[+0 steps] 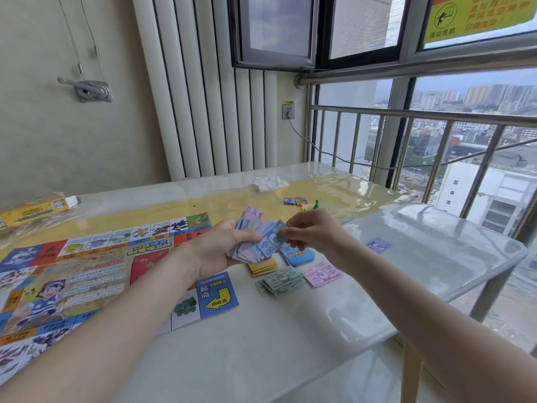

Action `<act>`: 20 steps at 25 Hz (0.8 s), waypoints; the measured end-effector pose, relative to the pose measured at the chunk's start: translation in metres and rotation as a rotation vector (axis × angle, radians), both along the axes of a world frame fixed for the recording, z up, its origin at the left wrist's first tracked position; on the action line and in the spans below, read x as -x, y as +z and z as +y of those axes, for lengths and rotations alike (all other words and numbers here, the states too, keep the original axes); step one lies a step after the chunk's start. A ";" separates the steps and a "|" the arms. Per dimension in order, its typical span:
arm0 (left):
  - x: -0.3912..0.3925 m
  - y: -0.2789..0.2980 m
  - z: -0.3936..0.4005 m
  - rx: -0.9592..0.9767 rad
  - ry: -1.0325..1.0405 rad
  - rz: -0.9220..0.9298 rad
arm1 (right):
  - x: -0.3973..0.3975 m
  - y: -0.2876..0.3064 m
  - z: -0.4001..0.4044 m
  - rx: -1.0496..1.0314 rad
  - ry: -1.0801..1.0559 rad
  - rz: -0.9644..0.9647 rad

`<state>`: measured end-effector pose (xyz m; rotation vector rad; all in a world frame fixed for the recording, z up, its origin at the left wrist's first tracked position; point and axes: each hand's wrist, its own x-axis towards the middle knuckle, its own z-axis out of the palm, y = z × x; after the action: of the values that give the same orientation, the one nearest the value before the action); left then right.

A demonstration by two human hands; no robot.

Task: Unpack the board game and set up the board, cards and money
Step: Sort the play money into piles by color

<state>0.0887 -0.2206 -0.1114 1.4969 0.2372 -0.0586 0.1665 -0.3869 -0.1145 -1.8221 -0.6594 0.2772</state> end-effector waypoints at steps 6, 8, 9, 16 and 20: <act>-0.005 -0.004 -0.003 0.001 0.097 -0.039 | 0.000 0.001 -0.005 -0.037 0.003 0.047; -0.006 -0.005 -0.004 0.020 0.104 -0.048 | -0.001 0.002 -0.005 -0.031 -0.005 0.039; -0.006 -0.004 -0.004 0.026 0.107 -0.053 | -0.001 0.002 -0.005 -0.026 -0.012 0.034; -0.006 0.000 -0.005 -0.067 0.174 -0.079 | -0.001 0.005 -0.004 0.035 -0.013 0.003; -0.007 0.000 -0.011 -0.030 0.142 -0.096 | 0.001 0.007 -0.006 0.052 -0.080 -0.001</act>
<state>0.0960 -0.2311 -0.1117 1.5045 0.2676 0.1310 0.1654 -0.3933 -0.1075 -1.8931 -0.5838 0.2418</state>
